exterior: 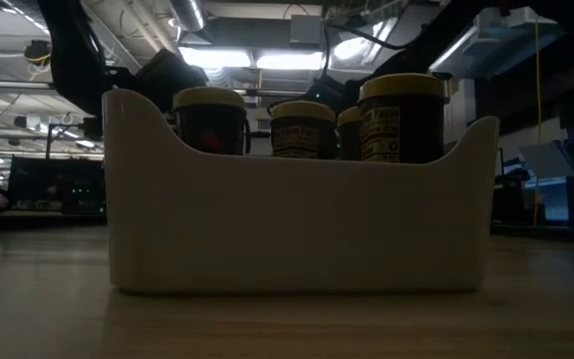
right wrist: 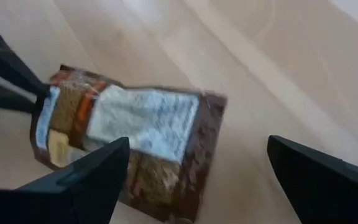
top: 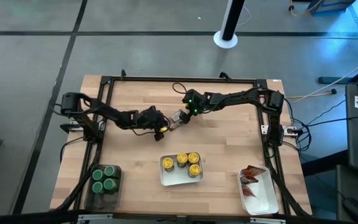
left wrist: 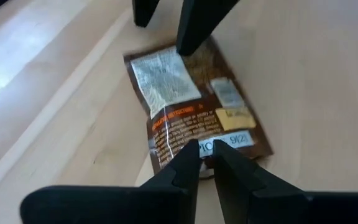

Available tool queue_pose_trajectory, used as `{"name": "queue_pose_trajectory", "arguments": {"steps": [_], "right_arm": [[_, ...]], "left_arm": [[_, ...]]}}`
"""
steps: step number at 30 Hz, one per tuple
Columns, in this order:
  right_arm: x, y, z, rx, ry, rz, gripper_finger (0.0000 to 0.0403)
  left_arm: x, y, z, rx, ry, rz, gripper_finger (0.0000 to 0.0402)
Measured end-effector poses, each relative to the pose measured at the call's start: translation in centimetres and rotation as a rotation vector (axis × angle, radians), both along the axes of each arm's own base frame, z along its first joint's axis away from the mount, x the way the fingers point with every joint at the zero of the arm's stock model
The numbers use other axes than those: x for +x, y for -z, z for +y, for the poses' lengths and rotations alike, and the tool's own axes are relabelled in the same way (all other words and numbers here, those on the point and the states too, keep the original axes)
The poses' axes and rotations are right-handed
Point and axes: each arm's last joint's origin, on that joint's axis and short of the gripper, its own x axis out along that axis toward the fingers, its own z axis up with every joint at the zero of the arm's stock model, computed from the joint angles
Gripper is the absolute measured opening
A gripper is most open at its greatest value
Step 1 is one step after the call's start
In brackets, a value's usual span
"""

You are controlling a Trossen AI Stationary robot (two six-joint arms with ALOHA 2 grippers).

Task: Sort spices by type
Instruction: Put the brown seasoning bag into the right white bin

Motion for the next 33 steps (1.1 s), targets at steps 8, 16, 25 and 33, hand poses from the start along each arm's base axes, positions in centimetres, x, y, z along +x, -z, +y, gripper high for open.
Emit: {"name": "queue_pose_trajectory", "arguments": {"steps": [8, 16, 25, 33], "right_arm": [[0.0, 0.0, 0.1, 0.029, -0.018, -0.001, 0.0379], [0.6, 0.8, 0.2, 0.135, -0.060, -0.064, 0.0378], [1.2, 1.2, 0.1, 0.165, -0.091, -0.126, 0.0320], [1.1, 1.4, 0.4, 0.191, -0.112, -0.122, 0.0207]], "left_arm": [[0.3, 2.0, 0.3, 0.001, -0.006, 0.044, 0.0040], [0.4, 2.2, 0.4, -0.001, -0.008, 0.033, 0.0040], [0.3, 2.3, 0.4, 0.000, -0.005, 0.044, 0.0040], [0.3, 2.3, 0.4, 0.000, -0.005, 0.044, 0.0040]]}}
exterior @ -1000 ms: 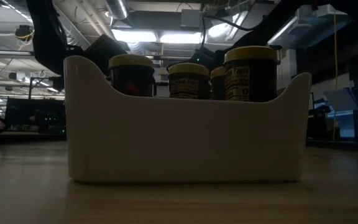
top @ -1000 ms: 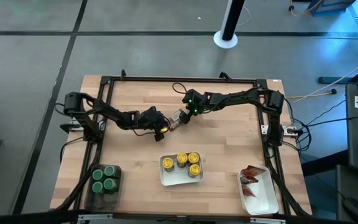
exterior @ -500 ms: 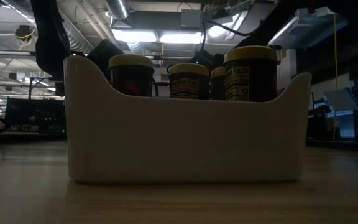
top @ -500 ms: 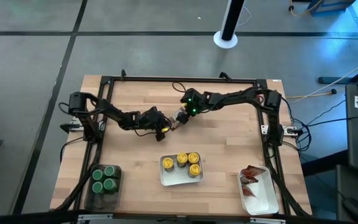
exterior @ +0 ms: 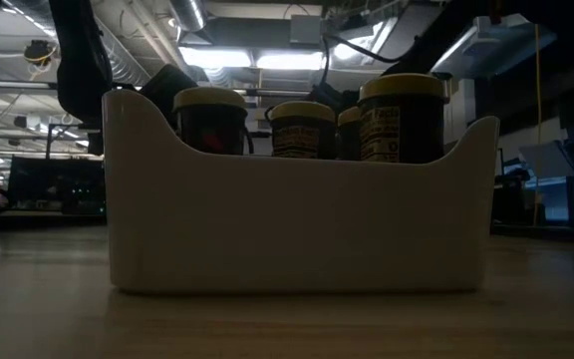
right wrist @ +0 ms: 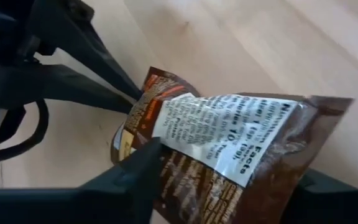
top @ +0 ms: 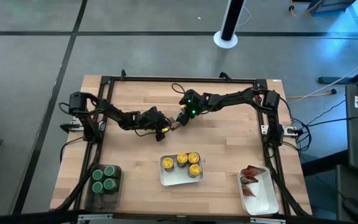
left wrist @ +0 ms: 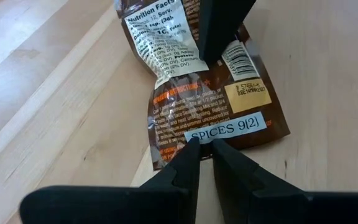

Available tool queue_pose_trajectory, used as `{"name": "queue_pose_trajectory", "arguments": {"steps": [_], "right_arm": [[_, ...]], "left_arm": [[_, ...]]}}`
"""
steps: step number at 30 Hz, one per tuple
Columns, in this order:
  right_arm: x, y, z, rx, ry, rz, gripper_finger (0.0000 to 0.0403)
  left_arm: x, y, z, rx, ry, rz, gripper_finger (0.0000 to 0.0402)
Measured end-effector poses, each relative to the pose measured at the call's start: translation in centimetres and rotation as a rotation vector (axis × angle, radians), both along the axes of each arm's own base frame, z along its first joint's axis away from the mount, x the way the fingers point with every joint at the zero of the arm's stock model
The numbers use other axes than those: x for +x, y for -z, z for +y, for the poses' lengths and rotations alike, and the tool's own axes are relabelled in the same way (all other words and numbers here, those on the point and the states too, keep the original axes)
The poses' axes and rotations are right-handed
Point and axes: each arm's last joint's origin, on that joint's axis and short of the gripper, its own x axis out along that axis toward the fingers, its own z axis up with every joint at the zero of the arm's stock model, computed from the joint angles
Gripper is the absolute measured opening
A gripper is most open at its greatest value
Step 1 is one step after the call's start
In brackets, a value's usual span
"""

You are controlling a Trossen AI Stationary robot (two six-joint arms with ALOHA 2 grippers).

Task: Sort spices by type
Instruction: Put the brown seasoning bag into the right white bin

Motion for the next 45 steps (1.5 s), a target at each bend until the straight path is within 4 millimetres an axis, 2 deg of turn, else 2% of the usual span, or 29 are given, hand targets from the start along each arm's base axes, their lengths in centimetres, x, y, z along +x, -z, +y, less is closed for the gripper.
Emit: {"name": "queue_pose_trajectory", "arguments": {"steps": [11, 13, 19, 24, 30, 35, 40, 45], "right_arm": [[0.4, -0.1, 0.7, -0.153, -0.077, -0.011, 0.0031], [0.4, -0.1, 0.8, -0.177, -0.096, -0.011, 0.0014], [0.4, -0.3, 0.8, -0.245, -0.107, -0.002, 0.0021], [0.0, -1.8, 1.2, -0.323, -0.115, 0.018, 0.0013], [-1.2, -5.1, 2.0, -0.426, -0.114, 0.050, 0.0011], [-2.3, -7.8, 3.3, -0.482, -0.121, 0.062, 0.0011], [-3.7, -10.3, 4.8, -0.525, -0.124, 0.088, 0.0012], [-5.7, -12.7, 7.4, -0.554, -0.171, 0.128, 0.0012]], "left_arm": [[0.0, 0.0, 0.0, 0.006, 0.005, 0.002, 0.0040], [0.0, 0.0, 0.0, 0.007, 0.006, 0.002, 0.0040], [-0.1, -0.2, -0.2, 0.015, 0.020, 0.013, 0.0040], [-0.7, -1.6, -0.9, 0.014, 0.047, 0.044, 0.0040], [-1.7, -4.2, -1.4, 0.050, 0.089, 0.041, 0.0040], [-2.8, -6.2, -1.4, 0.153, 0.173, 0.067, 0.0040], [-3.3, -8.4, -1.5, 0.176, 0.166, -0.027, 0.0040], [-3.7, -8.8, -1.9, 0.138, 0.153, -0.025, 0.0040]]}}
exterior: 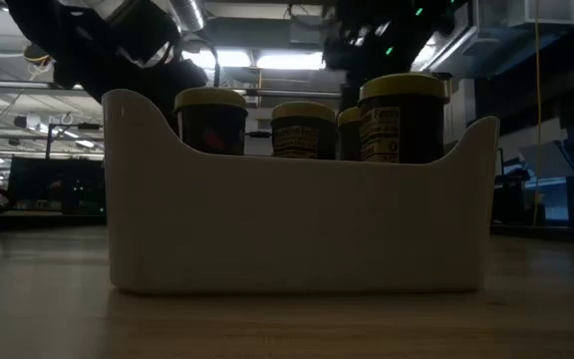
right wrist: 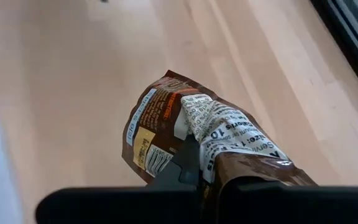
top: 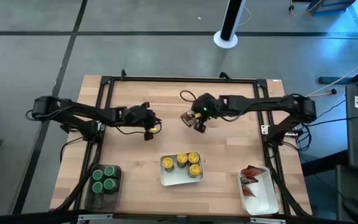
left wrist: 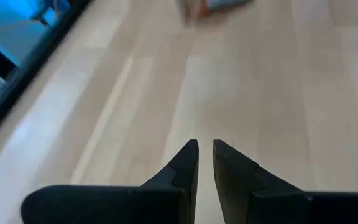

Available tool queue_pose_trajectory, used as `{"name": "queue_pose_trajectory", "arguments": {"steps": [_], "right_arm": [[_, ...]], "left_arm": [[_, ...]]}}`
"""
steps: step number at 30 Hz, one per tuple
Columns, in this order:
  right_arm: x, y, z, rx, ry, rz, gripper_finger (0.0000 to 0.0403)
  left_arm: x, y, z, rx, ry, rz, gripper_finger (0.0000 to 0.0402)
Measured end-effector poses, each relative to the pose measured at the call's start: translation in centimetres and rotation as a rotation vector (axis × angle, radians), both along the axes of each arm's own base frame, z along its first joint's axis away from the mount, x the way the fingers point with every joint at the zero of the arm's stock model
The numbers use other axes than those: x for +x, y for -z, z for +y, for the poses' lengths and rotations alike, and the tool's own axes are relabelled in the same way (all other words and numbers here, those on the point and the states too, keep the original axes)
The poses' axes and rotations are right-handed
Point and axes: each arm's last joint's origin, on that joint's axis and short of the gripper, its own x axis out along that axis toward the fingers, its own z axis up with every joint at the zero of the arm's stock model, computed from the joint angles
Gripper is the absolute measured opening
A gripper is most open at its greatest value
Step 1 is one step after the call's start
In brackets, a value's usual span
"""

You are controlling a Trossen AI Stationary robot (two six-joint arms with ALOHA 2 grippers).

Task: Sort spices by type
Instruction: Put the brown seasoning bag into the right white bin

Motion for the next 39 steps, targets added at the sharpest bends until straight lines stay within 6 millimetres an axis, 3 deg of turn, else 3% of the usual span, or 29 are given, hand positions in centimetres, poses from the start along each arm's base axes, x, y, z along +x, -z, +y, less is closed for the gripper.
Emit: {"name": "queue_pose_trajectory", "arguments": {"steps": [11, 21, 25, 30, 39], "right_arm": [[-4.7, -5.0, 9.2, -0.042, -0.006, 0.117, 0.0012], [-9.1, -9.9, 17.7, 0.021, -0.060, 0.094, 0.0013], [-11.1, -10.3, 20.8, 0.097, -0.095, 0.075, 0.0013], [-13.7, -9.9, 24.1, 0.202, -0.087, 0.092, 0.0013], [-16.7, -8.2, 28.0, 0.317, -0.034, 0.241, 0.0011]], "left_arm": [[0.1, 0.3, -1.1, -0.083, -0.015, -0.002, 0.0040], [0.5, -0.2, -3.8, -0.221, 0.040, -0.088, 0.0040], [0.9, -1.1, -5.9, -0.232, 0.152, -0.176, 0.0040], [1.4, -2.7, -7.2, -0.212, 0.228, -0.350, 0.0040], [1.6, -3.8, -7.7, -0.176, 0.228, -0.465, 0.0040]]}}
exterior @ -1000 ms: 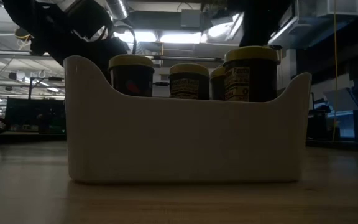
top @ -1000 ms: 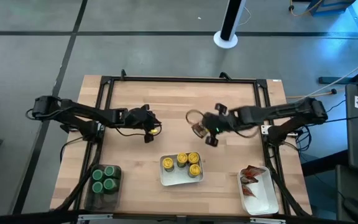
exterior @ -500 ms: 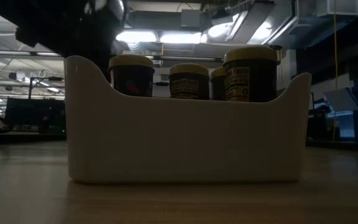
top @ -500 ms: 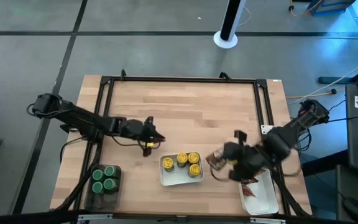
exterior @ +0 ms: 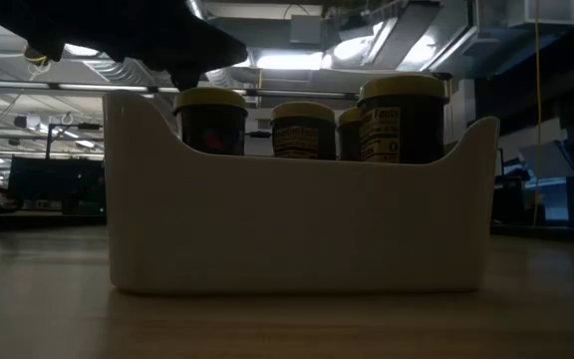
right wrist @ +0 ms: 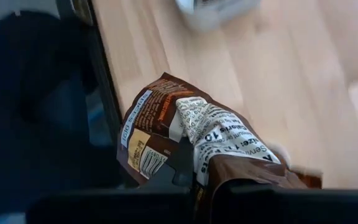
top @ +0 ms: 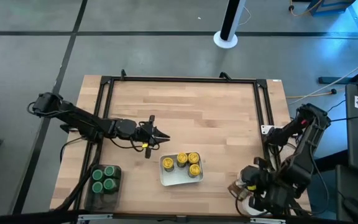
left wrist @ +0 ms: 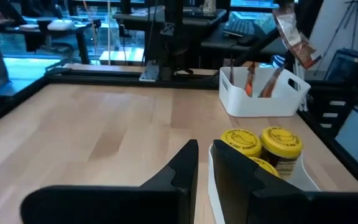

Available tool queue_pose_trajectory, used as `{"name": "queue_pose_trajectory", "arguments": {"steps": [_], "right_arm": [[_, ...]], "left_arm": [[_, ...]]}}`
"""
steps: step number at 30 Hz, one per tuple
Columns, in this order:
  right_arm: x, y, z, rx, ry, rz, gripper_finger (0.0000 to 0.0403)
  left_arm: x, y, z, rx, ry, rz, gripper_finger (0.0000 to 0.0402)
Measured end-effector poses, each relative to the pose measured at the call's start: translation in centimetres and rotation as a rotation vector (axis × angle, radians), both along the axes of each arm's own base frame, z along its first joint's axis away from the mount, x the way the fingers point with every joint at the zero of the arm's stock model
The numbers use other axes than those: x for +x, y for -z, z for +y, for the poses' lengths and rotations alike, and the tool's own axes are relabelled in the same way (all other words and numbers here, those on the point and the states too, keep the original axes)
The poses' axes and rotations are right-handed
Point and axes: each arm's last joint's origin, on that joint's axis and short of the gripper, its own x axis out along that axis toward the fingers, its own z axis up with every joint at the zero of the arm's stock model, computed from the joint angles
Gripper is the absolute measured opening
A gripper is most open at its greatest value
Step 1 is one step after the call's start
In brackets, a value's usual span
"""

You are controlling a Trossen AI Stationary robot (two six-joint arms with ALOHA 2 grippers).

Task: Sort spices by type
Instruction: Put the brown seasoning bag into the right white bin

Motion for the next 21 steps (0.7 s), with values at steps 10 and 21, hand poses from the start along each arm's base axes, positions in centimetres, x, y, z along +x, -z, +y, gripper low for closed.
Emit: {"name": "queue_pose_trajectory", "arguments": {"steps": [10, 21], "right_arm": [[-1.2, 0.7, 0.4, 0.090, 0.040, 0.255, 0.0011], [-0.8, 4.0, 3.1, 0.036, -0.015, 0.415, 0.0011]], "left_arm": [[0.0, 0.0, 0.0, -0.018, -0.042, -0.001, 0.0040], [0.0, 0.1, 0.0, -0.009, -0.051, 0.000, 0.0040]]}}
